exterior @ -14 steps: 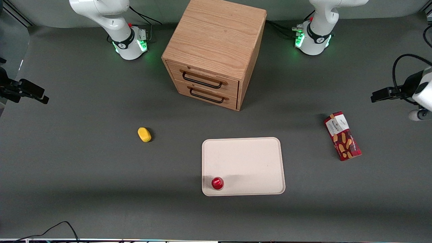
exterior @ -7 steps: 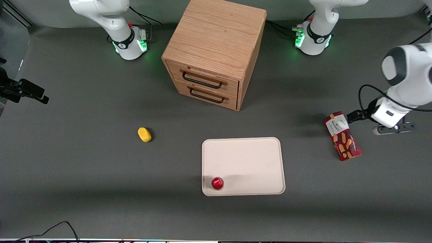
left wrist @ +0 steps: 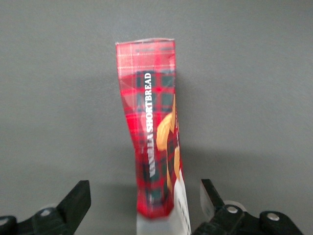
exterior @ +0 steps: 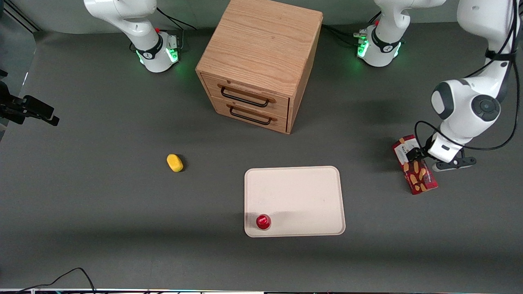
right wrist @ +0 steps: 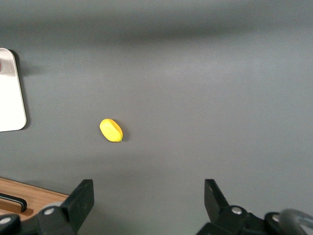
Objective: Place red cookie box on tray
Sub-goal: 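Close the left gripper on the end of the red shortbread box, then lift the box upright with the left gripper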
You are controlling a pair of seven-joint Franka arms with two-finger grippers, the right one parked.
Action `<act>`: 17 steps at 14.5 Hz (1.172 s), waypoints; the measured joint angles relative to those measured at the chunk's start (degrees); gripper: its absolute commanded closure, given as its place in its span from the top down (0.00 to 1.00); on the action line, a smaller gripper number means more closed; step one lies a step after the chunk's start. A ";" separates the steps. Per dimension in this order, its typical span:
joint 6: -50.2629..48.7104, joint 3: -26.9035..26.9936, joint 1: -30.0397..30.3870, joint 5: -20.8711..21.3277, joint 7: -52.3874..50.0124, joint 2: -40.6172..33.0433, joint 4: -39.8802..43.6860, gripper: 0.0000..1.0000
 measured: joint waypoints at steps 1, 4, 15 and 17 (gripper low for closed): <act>1.71 -0.12 -0.03 -0.72 0.00 1.54 0.08 0.86; 4.09 -0.39 -0.20 -1.38 0.00 3.86 0.64 0.21; -12.48 -0.55 -0.47 -1.71 -0.02 -0.41 7.46 0.00; -28.26 -0.58 -0.66 -1.80 -0.09 -5.40 14.03 0.00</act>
